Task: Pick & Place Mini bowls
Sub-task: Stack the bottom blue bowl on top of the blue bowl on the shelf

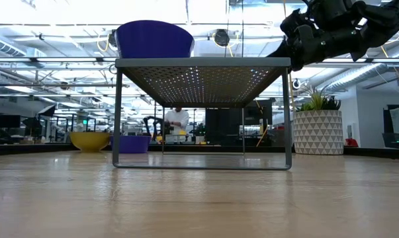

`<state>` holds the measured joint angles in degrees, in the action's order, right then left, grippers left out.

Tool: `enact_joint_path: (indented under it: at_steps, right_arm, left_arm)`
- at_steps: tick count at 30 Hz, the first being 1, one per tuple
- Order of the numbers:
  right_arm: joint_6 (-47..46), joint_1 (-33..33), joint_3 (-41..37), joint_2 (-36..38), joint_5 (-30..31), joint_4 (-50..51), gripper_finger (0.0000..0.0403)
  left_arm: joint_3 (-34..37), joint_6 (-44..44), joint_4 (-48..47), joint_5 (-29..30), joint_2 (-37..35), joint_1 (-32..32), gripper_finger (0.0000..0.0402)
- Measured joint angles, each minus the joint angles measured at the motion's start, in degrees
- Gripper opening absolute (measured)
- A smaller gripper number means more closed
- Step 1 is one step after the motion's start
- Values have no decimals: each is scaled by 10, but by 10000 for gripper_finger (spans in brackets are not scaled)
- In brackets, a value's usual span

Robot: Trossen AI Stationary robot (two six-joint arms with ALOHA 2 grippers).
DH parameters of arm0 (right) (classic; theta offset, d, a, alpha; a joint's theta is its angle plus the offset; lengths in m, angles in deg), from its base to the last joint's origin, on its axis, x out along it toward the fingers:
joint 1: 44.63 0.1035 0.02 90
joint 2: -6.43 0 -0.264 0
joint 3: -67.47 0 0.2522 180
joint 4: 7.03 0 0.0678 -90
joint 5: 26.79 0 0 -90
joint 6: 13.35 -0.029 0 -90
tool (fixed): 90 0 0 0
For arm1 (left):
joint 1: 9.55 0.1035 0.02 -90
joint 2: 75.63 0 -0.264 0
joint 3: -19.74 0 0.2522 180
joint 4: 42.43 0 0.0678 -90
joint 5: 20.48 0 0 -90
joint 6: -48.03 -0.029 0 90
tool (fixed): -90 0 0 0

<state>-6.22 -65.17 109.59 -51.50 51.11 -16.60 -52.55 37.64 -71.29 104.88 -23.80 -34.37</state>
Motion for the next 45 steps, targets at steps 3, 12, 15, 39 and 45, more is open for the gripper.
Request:
enact_joint_path:
  at_steps: [3, 12, 15, 39, 45]
  right_arm:
    - [0, 0, 0, 2, 0, 1, 0]
    - [47, -1, 0, 63, 1, 0, 0]
    - [60, -1, 0, 94, 1, 0, 0]
    - [84, -44, 0, 214, 3, 148, 0]
    - [75, -55, 0, 214, 3, 150, 0]
  left_arm:
    - [0, -21, 2, 28, 0, 2, 8]
    - [0, -11, 14, 53, 0, 25, 18]
    - [0, -11, 13, 53, 0, 35, 6]
    - [0, 49, 27, -18, 0, 183, 20]
    - [-50, 84, 0, -97, 16, 199, 16]
